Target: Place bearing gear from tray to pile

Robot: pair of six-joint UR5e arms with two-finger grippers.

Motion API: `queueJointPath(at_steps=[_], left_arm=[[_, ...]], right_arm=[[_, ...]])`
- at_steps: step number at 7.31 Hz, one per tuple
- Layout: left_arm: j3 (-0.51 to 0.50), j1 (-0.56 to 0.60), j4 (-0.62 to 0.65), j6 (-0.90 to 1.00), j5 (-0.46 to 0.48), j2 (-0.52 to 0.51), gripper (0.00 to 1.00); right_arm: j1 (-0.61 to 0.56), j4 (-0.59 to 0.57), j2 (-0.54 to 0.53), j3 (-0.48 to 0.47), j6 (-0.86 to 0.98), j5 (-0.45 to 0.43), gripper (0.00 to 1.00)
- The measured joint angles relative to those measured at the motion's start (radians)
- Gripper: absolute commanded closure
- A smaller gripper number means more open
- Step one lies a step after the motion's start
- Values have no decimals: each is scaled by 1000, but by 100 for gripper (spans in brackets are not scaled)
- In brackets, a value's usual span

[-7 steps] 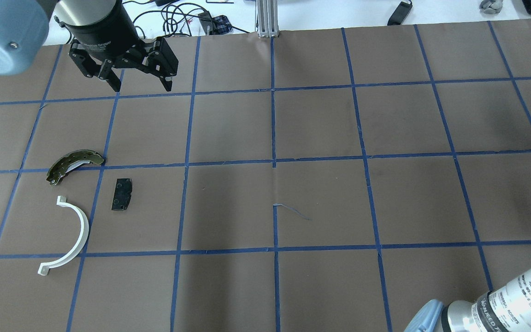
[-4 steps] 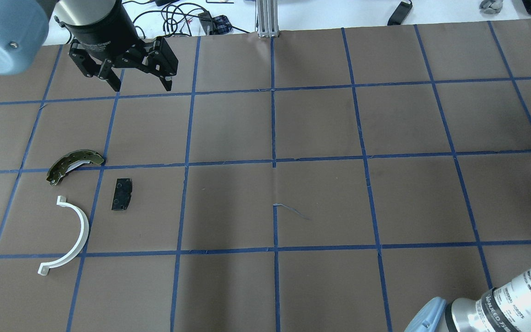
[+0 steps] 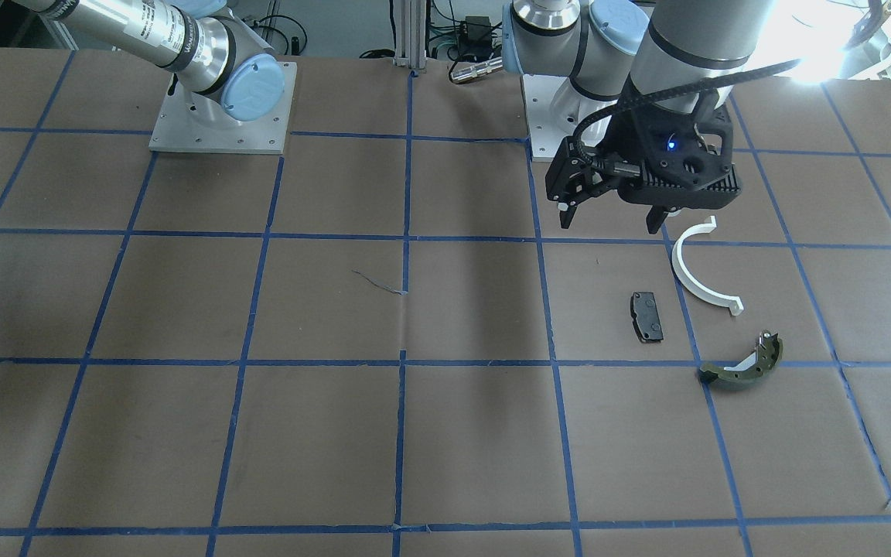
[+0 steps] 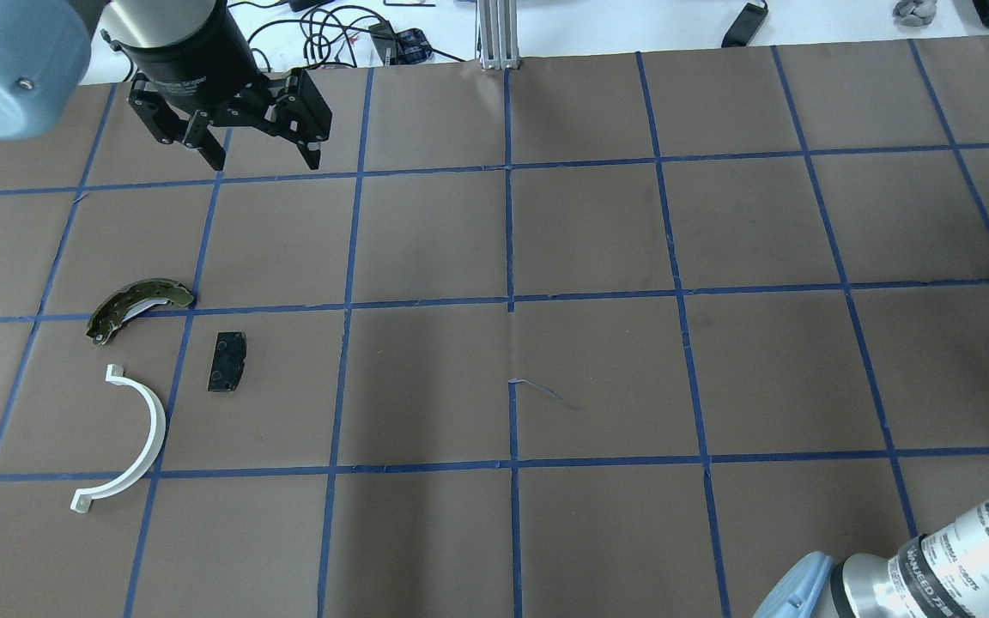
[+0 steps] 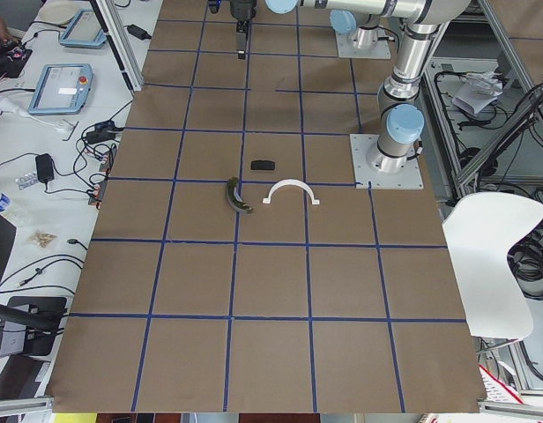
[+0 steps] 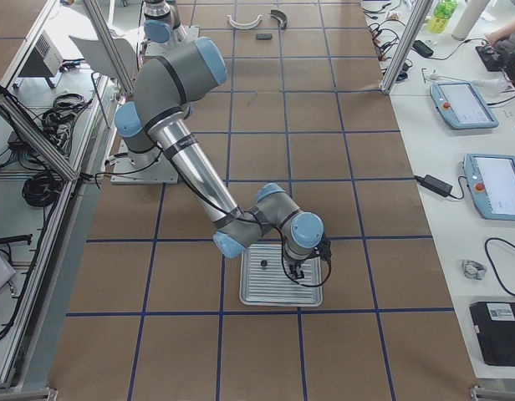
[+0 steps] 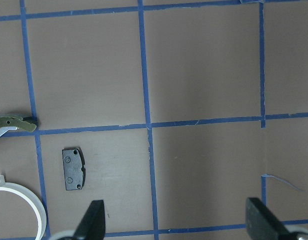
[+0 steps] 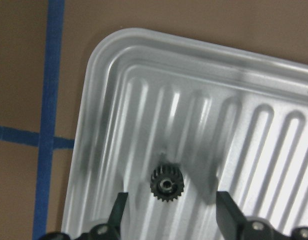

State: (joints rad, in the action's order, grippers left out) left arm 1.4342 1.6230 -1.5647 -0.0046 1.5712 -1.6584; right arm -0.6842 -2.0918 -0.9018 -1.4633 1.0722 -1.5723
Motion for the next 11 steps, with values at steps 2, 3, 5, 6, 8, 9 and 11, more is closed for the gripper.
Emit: queueJointPath(at_steps=[2, 3, 5, 6, 8, 9, 11], left_arm=[[0, 0, 0, 0, 0, 0, 0], [0, 0, 0, 0, 0, 0, 0], [0, 0, 0, 0, 0, 0, 0], [0, 0, 0, 0, 0, 0, 0], [0, 0, 0, 0, 0, 0, 0], [0, 0, 0, 0, 0, 0, 0], [0, 0, 0, 0, 0, 0, 0]], right_arm=[[0, -2, 0, 3, -4, 0, 44], [-1, -2, 0, 5, -6, 1, 44], [-4, -2, 1, 6, -10, 2, 43], [-6, -2, 1, 6, -13, 3, 43], [-9, -5, 5, 6, -15, 4, 43], [-9, -11, 9, 6, -15, 5, 44], [-10, -14, 9, 7, -15, 4, 49]])
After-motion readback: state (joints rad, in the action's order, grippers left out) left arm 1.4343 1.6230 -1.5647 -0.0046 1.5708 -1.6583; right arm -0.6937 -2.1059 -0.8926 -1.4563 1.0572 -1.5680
